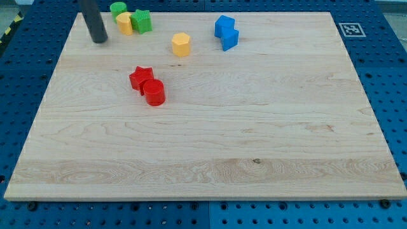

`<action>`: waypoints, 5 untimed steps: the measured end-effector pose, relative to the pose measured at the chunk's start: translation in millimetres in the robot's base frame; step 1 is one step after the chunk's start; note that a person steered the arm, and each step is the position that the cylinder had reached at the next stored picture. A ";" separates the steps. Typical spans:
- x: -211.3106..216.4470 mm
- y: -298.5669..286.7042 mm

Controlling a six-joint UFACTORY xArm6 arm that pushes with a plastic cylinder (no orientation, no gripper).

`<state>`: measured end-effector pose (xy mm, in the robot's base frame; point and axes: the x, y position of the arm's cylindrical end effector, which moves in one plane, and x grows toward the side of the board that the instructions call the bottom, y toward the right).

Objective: Make a vertical line out of green blocks and the yellow heart

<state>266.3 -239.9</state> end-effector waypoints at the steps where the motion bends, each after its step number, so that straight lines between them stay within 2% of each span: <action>1: -49.3 -25.6; 2: -75.2 -28.8; 5: -75.0 -6.6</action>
<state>191.3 -246.5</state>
